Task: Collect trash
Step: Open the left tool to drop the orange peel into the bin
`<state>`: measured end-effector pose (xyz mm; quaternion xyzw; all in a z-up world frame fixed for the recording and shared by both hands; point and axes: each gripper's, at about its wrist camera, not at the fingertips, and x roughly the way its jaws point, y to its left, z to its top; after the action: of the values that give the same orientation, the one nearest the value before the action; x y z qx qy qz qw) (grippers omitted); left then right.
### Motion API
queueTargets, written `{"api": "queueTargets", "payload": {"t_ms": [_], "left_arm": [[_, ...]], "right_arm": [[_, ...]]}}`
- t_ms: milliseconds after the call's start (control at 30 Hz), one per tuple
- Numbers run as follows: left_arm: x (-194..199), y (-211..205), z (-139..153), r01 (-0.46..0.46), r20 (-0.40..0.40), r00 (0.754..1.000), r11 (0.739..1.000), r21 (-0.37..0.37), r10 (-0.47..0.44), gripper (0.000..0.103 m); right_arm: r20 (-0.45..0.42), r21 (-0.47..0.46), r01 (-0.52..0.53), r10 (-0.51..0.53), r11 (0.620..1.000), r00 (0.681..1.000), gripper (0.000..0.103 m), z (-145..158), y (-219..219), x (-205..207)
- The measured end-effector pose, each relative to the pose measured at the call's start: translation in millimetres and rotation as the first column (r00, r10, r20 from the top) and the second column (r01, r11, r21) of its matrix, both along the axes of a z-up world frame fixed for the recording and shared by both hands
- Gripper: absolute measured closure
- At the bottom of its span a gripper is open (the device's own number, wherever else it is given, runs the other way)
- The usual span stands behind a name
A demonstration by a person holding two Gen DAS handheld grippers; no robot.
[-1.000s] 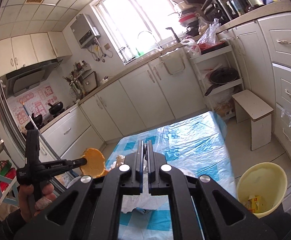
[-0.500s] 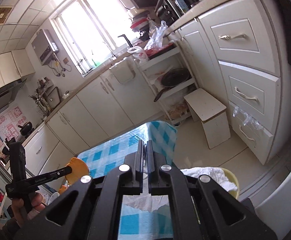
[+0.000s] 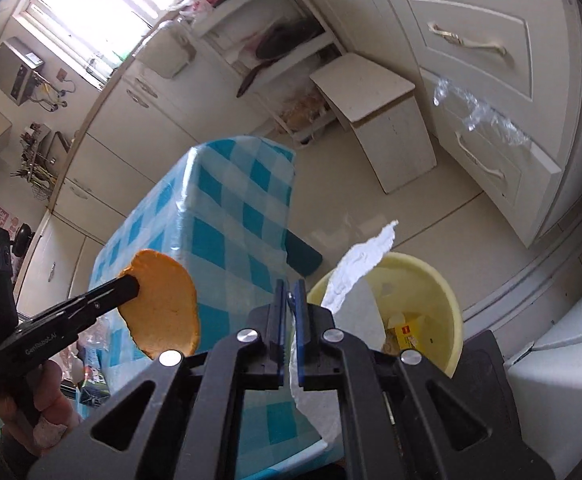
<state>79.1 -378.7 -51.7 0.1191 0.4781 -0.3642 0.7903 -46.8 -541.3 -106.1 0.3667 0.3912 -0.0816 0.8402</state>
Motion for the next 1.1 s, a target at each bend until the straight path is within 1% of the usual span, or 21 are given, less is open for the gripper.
{"api": "queueTargets", "payload": {"t_ms": [33, 67, 100, 167, 233, 300, 367, 433, 533, 600, 667, 700, 800, 833, 900, 933, 967, 1000, 1033, 1100], "left_arm": [[1.6, -7.7, -7.8, 0.010, -0.006, 1.000, 1.000, 0.021, -0.010, 0.097], [2.7, -17.0, -15.8, 0.018, -0.011, 1.000, 0.999, 0.043, -0.017, 0.097], [4.2, -27.9, -25.7, 0.023, -0.016, 1.000, 0.997, 0.070, -0.022, 0.097], [6.9, -45.1, -45.4, 0.050, -0.052, 0.998, 0.991, 0.123, -0.044, 0.097], [8.1, -59.7, -63.0, 0.073, -0.093, 0.994, 0.984, 0.160, -0.058, 0.092], [7.7, -67.7, -71.9, 0.085, -0.110, 0.992, 0.981, 0.174, -0.067, 0.090], [7.7, -71.8, -72.3, 0.088, -0.127, 0.990, 0.983, 0.162, -0.068, 0.086], [7.7, -70.5, -65.5, 0.087, -0.128, 0.989, 0.987, 0.137, -0.069, 0.080], [9.5, -61.3, -50.2, 0.077, -0.115, 0.991, 0.991, 0.107, -0.065, 0.076], [11.7, -46.6, -36.4, 0.059, -0.109, 0.993, 0.995, 0.078, -0.050, 0.075], [12.0, -27.7, -21.2, 0.038, -0.093, 0.995, 0.998, 0.051, -0.033, 0.074], [11.6, -17.0, -13.8, 0.028, -0.084, 0.996, 0.999, 0.037, -0.024, 0.071], [5.9, 27.9, 11.6, -0.023, -0.041, 0.999, 1.000, -0.008, 0.022, 0.063], [1.3, 48.2, 20.2, -0.041, -0.030, 0.999, 0.999, -0.028, 0.040, 0.060], [-6.8, 86.2, 33.1, -0.076, 0.001, 0.997, 0.996, -0.050, 0.076, 0.057], [-10.0, 106.2, 38.7, -0.096, 0.014, 0.995, 0.994, -0.059, 0.097, 0.055], [-12.2, 125.1, 42.7, -0.117, 0.022, 0.993, 0.991, -0.068, 0.118, 0.054], [-13.2, 142.7, 45.6, -0.139, 0.026, 0.990, 0.987, -0.076, 0.142, 0.053], [-13.7, 167.4, 49.6, -0.173, 0.031, 0.984, 0.981, -0.086, 0.176, 0.053], [-12.7, 208.8, 54.1, -0.233, 0.044, 0.970, 0.967, -0.101, 0.238, 0.051]], "right_arm": [[-0.028, 0.010, 0.010, -0.010, 1.000, 1.000, 0.080, -7.5, -2.5, 0.5], [-0.040, 0.018, 0.026, -0.025, 0.999, 0.999, 0.062, -10.9, -3.5, -1.0], [-0.039, 0.018, 0.041, -0.041, 0.999, 0.998, 0.058, -12.5, -4.2, -3.7], [-0.037, 0.022, 0.061, -0.060, 0.998, 0.997, 0.056, -13.4, -5.1, -8.8], [-0.029, 0.016, 0.094, -0.093, 0.995, 0.995, 0.054, -8.9, -5.0, -17.0], [-0.003, 0.002, 0.116, -0.116, 0.993, 0.993, 0.051, -0.1, -4.5, -24.2], [0.032, 0.006, 0.143, -0.143, 0.990, 0.989, 0.046, 10.4, -6.7, -30.9], [0.066, 0.002, 0.159, -0.158, 0.987, 0.985, 0.046, 24.6, -6.6, -36.3], [0.129, 0.044, 0.171, -0.175, 0.984, 0.976, 0.044, 45.5, -3.0, -41.3], [0.162, 0.042, 0.160, -0.164, 0.986, 0.973, 0.043, 62.3, 4.2, -41.9], [0.209, 0.061, 0.148, -0.158, 0.987, 0.965, 0.042, 77.8, 15.8, -43.5], [0.234, 0.071, 0.144, -0.157, 0.987, 0.959, 0.041, 84.8, 23.0, -44.5], [0.302, 0.047, 0.129, -0.137, 0.991, 0.943, 0.037, 103.4, 55.2, -44.3], [0.316, 0.036, 0.124, -0.129, 0.992, 0.940, 0.036, 107.2, 67.6, -43.4], [0.335, -0.058, 0.126, -0.100, 0.990, 0.937, 0.036, 121.7, 92.9, -42.2], [0.365, -0.085, 0.128, -0.089, 0.988, 0.927, 0.034, 128.1, 102.9, -44.3], [0.391, -0.082, 0.125, -0.083, 0.989, 0.917, 0.028, 131.0, 110.4, -45.8], [0.405, -0.066, 0.113, -0.077, 0.991, 0.911, 0.025, 129.9, 117.2, -44.4], [0.407, -0.052, 0.092, -0.063, 0.994, 0.911, 0.025, 127.4, 125.1, -41.6], [0.389, -0.064, 0.055, -0.026, 0.996, 0.921, 0.025, 123.5, 142.8, -33.8]]}}
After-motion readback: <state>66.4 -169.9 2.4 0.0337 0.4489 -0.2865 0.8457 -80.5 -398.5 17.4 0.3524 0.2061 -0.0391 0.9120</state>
